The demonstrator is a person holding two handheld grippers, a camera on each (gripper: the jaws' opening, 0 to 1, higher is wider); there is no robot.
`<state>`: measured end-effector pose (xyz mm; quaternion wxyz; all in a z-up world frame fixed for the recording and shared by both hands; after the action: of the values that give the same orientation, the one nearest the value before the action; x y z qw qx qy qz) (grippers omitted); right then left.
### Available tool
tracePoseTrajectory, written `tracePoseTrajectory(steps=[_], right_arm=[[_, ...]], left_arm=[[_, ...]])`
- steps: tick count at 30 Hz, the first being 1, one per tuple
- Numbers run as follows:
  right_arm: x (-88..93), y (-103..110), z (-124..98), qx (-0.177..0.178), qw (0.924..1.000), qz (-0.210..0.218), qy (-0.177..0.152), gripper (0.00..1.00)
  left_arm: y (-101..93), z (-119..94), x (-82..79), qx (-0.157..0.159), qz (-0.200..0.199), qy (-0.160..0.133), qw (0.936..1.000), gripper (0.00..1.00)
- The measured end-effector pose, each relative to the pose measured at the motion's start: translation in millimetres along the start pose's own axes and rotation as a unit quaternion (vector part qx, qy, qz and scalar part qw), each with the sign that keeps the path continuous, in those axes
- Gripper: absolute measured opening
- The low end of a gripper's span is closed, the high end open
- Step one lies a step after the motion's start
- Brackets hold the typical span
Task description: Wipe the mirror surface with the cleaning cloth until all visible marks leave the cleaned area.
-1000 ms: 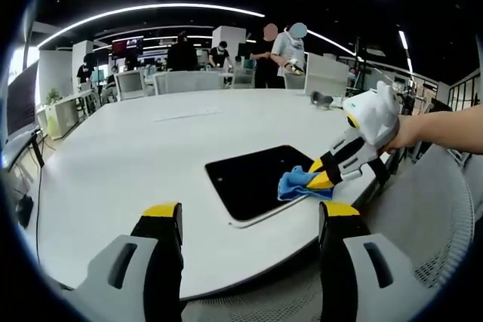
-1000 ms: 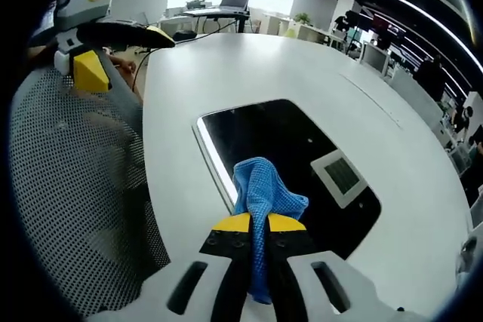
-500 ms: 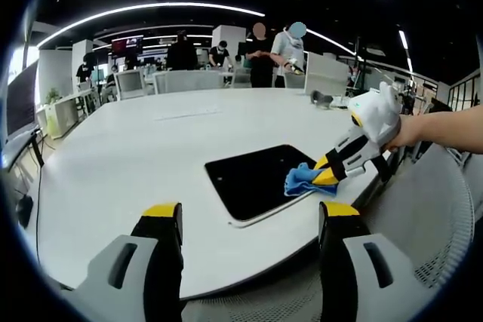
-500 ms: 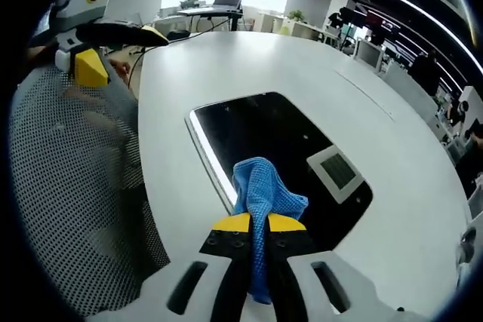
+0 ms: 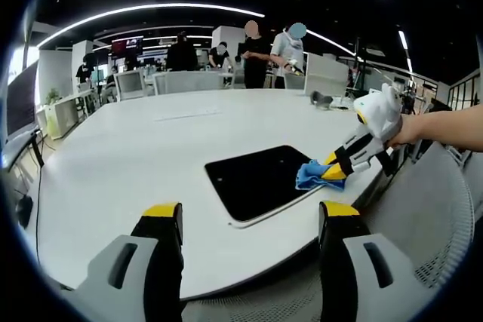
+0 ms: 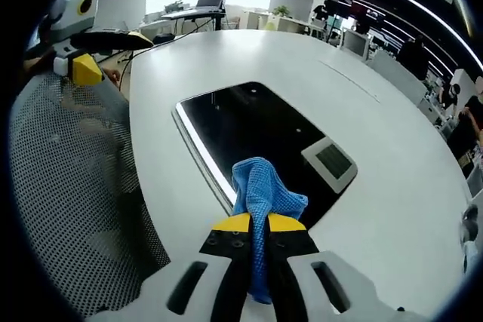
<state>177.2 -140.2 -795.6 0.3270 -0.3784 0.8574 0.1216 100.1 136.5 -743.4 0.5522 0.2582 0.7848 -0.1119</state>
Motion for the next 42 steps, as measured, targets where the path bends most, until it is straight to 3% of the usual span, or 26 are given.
tracePoseTrajectory(steps=[7, 22, 34, 42], right_arm=[[-3.6, 0.3, 0.9, 0.001, 0.9997, -0.017, 0.018, 0.00], [-8.4, 0.0, 3.8, 0.018, 0.9981, -0.054, 0.024, 0.00], [-19.9, -11.2, 16.5, 0.052, 0.9956, -0.077, 0.013, 0.00], [-30.7, -23.1, 25.2, 0.055, 0.9955, -0.075, 0.017, 0.00]], left_arm=[[0.7, 0.0, -0.7, -0.004, 0.001, -0.006, 1.0000, 0.72], [0.3, 0.1, -1.1, -0.005, 0.001, -0.006, 1.0000, 0.72], [0.4, 0.9, -1.2, -0.005, 0.000, -0.005, 1.0000, 0.72], [0.7, 0.8, -0.9, -0.005, 0.000, -0.004, 1.0000, 0.71]])
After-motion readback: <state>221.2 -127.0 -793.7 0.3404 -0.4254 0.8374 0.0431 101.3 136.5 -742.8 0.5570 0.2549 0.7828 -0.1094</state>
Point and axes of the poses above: the point that each gripper's makers call its tool centre point, and the gripper's own axes: z roughly forward along the fingers, y roughly to its left, x roughly out of its underside, the point moved 9 cm from there along -z, roughly backward along the fingers, and after that the axes turned 11 degrees about z, right-handed, at the moved point
